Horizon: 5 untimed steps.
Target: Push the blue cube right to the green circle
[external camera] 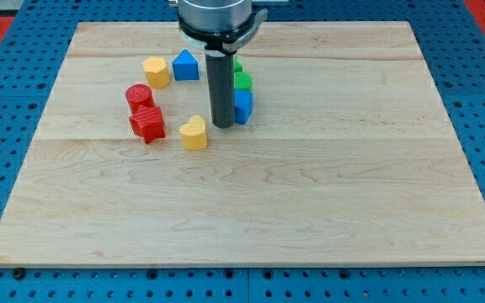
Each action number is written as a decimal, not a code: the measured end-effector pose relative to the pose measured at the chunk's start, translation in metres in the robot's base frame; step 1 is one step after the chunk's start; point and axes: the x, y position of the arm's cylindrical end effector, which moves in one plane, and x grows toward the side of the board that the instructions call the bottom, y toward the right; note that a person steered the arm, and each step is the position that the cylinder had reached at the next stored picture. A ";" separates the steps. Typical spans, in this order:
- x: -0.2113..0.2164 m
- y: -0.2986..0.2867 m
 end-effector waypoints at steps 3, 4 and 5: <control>-0.072 0.056; -0.085 0.084; -0.098 0.115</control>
